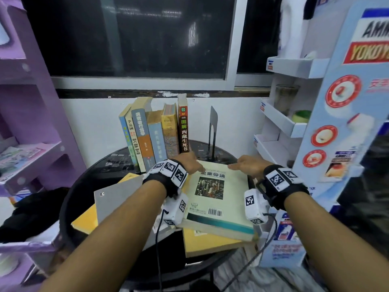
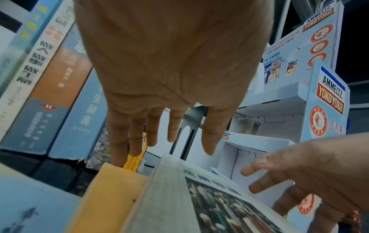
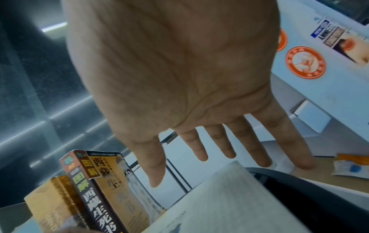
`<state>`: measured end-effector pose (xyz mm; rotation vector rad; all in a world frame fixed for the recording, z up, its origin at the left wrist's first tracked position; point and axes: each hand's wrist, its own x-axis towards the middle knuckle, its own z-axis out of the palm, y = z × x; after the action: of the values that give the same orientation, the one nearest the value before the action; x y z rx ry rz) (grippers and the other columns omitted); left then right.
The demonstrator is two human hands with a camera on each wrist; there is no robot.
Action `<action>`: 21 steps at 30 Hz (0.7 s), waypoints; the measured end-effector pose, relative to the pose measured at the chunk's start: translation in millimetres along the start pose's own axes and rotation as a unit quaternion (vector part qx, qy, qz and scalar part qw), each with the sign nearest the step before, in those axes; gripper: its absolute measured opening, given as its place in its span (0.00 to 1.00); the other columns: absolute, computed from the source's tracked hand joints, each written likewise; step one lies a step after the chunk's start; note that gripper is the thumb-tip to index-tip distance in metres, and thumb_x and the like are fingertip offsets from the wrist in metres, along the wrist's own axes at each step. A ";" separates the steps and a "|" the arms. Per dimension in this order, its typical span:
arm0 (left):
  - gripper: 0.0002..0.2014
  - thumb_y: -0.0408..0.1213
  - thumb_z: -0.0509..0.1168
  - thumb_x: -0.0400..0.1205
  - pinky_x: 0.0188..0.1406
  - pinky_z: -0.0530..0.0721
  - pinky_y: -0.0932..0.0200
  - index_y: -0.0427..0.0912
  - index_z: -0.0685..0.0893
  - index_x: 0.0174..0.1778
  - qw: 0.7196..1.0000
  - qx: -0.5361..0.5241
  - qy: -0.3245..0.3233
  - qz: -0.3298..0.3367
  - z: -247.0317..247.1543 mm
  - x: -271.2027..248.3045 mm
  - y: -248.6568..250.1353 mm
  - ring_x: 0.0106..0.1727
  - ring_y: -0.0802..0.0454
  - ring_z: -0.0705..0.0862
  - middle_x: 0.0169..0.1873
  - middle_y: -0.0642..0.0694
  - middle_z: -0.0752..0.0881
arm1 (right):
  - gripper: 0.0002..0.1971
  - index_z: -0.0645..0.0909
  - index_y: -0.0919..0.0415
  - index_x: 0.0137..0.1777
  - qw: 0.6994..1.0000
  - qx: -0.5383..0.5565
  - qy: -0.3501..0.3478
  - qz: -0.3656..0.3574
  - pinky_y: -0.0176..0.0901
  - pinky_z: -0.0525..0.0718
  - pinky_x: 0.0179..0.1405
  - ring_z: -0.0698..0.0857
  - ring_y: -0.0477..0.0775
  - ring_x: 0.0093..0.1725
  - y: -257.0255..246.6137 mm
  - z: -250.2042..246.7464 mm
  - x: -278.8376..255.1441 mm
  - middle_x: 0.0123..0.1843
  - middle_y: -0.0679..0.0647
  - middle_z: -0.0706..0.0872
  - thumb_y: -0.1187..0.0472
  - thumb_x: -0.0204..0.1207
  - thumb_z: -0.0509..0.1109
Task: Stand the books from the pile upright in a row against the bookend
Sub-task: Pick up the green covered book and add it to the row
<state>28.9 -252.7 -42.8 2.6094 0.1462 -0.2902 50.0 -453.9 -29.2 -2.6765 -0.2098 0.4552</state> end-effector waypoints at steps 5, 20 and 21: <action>0.45 0.48 0.70 0.79 0.67 0.80 0.44 0.43 0.49 0.85 0.997 -0.054 -0.031 -0.053 13.7 6.8 -2.5 0.71 0.37 0.75 0.79 0.40 0.67 | 0.24 0.76 0.62 0.66 0.999 0.035 -0.026 0.028 0.42 0.77 0.45 0.81 0.56 0.52 19.1 8.6 7.3 0.65 0.57 0.82 0.44 0.80 0.67; 0.24 0.49 0.75 0.73 0.47 0.82 0.55 0.35 0.85 0.58 0.998 0.047 -0.015 -0.034 21.5 9.7 5.2 0.47 0.46 0.82 0.49 0.43 0.86 | 0.36 0.70 0.62 0.70 0.997 0.056 -0.020 0.043 0.55 0.86 0.57 0.85 0.60 0.57 18.6 13.5 14.4 0.63 0.58 0.84 0.50 0.67 0.82; 0.25 0.49 0.75 0.73 0.45 0.81 0.56 0.34 0.84 0.58 0.998 0.041 -0.012 -0.040 21.7 9.1 5.0 0.46 0.46 0.82 0.46 0.43 0.84 | 0.36 0.71 0.63 0.69 0.997 0.060 -0.020 0.043 0.57 0.86 0.58 0.85 0.60 0.57 18.2 14.0 15.3 0.62 0.59 0.84 0.51 0.67 0.82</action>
<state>34.6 -267.4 -60.9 2.6850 0.2352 -0.3624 60.9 -461.8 -53.3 -2.5670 -0.0764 0.5310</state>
